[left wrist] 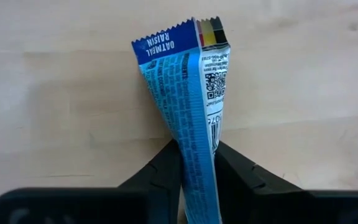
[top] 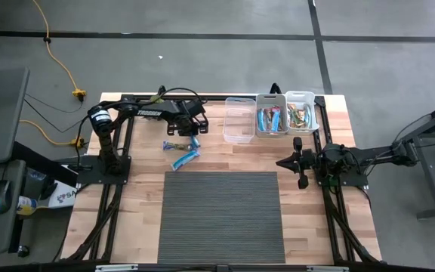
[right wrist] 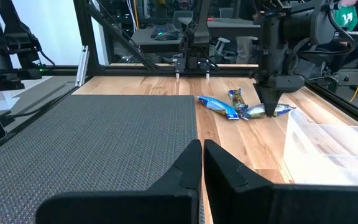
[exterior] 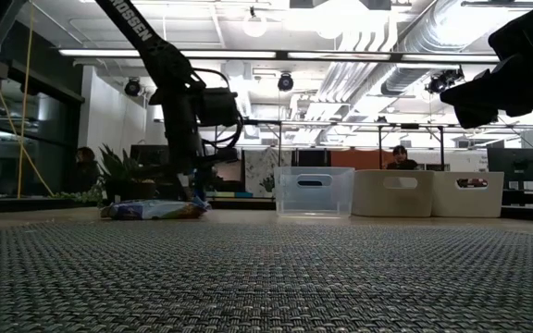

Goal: Pick and place Granola Bars by type
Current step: Put the blue granola bar into the transparent bin

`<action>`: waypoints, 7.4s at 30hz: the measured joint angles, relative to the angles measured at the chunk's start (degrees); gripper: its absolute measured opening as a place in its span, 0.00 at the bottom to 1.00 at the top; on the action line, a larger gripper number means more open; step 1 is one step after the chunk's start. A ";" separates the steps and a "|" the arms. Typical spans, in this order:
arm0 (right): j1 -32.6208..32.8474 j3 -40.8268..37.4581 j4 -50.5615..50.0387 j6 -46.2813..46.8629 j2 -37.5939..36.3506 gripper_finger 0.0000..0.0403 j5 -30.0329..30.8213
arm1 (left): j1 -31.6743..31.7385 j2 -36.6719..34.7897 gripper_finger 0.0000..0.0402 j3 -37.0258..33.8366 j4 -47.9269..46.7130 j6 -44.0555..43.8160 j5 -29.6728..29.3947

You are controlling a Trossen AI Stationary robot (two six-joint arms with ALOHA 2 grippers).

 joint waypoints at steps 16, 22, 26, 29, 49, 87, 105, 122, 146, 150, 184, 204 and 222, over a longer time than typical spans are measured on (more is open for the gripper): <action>0.02 -0.02 0.00 0.01 0.01 0.00 0.00 | 0.00 -4.76 0.16 3.02 6.05 15.35 5.27; 0.01 -0.02 0.00 0.00 0.02 0.00 -0.01 | 0.02 -6.88 0.16 8.29 6.09 24.77 13.50; 0.02 -0.02 0.00 0.00 0.03 0.00 -0.02 | 0.04 -7.30 0.16 12.19 9.15 30.95 25.13; 0.00 -0.02 0.00 -0.01 0.03 0.00 -0.01 | 0.07 -7.30 0.16 15.27 13.98 33.05 37.13; 0.02 -0.01 0.00 0.00 0.03 0.00 -0.02 | 0.83 -7.39 0.16 18.51 46.67 11.65 29.38; 0.02 -0.02 0.00 0.01 0.03 0.00 -0.02 | -0.68 26.41 0.17 65.09 -19.18 21.58 5.22; 0.01 0.00 0.00 0.00 0.02 0.00 -0.01 | -2.19 33.98 0.30 69.68 -21.15 22.26 4.86; 0.01 0.00 0.00 0.01 0.04 0.00 0.00 | -1.81 32.93 0.63 71.59 -16.46 29.06 13.03; 0.01 -0.02 0.00 0.00 0.01 0.00 0.00 | -1.42 22.22 0.62 71.67 -17.70 37.37 14.10; 0.01 -0.01 0.00 0.01 0.01 0.00 -0.01 | -1.42 20.51 0.62 71.65 -17.70 37.93 13.84; 0.00 -0.01 0.00 0.01 -0.02 0.00 -0.02 | -1.44 -13.02 0.62 71.60 -51.74 52.18 -3.10; 0.01 -0.02 0.00 0.01 -0.01 0.00 0.00 | -7.39 -43.89 0.62 19.35 -31.64 42.53 -4.15; 0.02 -0.02 0.00 0.01 0.01 0.00 -0.02 | -22.60 -42.02 0.62 -23.36 -3.73 32.27 -3.21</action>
